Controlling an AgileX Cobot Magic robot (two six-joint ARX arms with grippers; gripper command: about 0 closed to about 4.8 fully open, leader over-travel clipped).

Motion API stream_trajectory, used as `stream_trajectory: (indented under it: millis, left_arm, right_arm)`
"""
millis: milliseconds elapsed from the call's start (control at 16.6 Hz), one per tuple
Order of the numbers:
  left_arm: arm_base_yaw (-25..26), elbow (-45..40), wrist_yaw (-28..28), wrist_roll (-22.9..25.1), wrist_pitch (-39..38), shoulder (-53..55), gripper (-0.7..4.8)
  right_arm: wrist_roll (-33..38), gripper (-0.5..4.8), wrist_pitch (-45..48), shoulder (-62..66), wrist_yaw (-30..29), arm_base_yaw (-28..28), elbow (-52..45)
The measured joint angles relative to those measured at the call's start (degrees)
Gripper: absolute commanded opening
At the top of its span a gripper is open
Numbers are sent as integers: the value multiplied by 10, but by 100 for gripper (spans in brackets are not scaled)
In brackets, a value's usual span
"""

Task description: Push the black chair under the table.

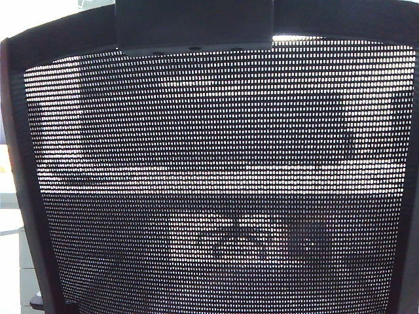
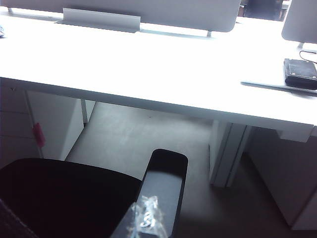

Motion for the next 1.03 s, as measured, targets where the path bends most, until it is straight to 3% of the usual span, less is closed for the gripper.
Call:
stream_trajectory:
  millis: [482,844,1025]
  left_arm:
    - [0,0,1,-7,7,0,-5]
    - [0,61,108,-45,59,0,-6]
    - [0,82,184,-175,49,0,-6]
  right_arm:
    - [2,-5,20,0,0,0,0]
    - [100,-5,103,0,0,0,36]
    - [178,-5,105,0,-69,0,78]
